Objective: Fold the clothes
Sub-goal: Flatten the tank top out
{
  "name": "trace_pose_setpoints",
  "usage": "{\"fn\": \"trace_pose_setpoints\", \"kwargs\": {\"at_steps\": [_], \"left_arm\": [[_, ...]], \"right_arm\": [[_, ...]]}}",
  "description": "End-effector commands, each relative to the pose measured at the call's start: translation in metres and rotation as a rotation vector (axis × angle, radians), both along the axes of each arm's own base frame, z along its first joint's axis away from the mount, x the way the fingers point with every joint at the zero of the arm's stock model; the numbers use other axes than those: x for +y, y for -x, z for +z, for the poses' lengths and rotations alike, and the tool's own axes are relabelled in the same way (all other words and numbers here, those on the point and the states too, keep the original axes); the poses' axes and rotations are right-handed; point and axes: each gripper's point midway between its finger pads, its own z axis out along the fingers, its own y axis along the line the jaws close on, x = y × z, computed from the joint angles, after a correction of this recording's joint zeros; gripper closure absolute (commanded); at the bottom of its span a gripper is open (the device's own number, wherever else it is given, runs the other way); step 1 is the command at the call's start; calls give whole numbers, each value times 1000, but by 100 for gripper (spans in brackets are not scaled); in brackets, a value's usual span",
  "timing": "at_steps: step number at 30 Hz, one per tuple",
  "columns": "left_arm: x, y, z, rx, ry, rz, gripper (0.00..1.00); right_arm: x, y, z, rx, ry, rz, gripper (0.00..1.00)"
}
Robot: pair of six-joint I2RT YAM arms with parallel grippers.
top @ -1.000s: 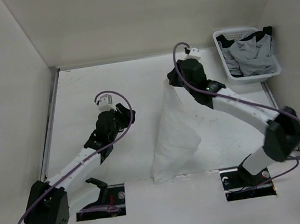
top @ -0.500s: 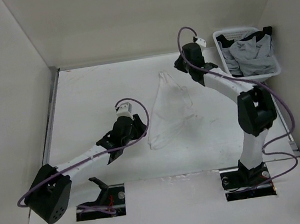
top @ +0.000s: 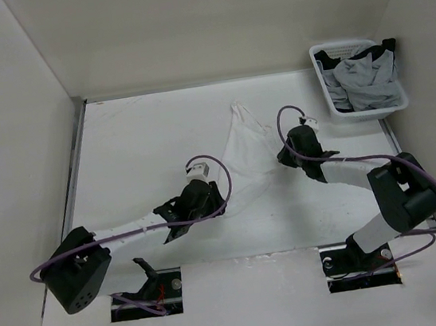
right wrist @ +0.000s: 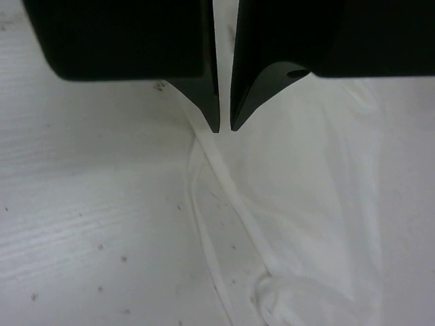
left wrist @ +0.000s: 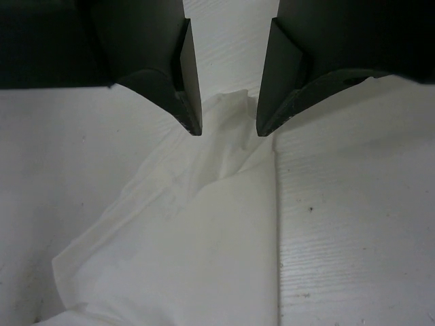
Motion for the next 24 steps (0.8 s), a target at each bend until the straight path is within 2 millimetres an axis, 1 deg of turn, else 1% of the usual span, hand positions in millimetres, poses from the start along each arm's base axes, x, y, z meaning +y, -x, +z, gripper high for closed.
{"fn": "trace_pose_setpoints", "kwargs": {"at_steps": [1,3,5,8,11,15,17,18,21,24], "left_arm": [[7,8,-16,56,-25,34,65],[10,11,-21,70,-46,46,66],[11,15,-24,78,-52,53,66],[7,19,-26,90,-43,47,66],[5,20,-30,102,-48,43,70],[4,18,-29,97,-50,44,80],[5,17,-29,94,-51,46,83],[7,17,-29,95,-52,50,84],[8,16,-28,93,-49,55,86],[9,16,-26,88,-44,57,86]], "right_arm": [[7,-9,31,-137,-83,7,80],[0,-8,28,-139,-86,-13,71],[-8,-12,27,-141,-86,-35,64],[-16,-17,21,-123,-78,-55,60],[-11,-15,11,-90,-87,-44,60],[-12,-7,9,-71,-104,-46,60],[-11,-2,8,-58,-107,-47,60],[-11,0,6,-47,-109,-42,60],[1,9,1,-16,-126,-7,60],[2,11,-2,-6,-134,-8,60]]}}
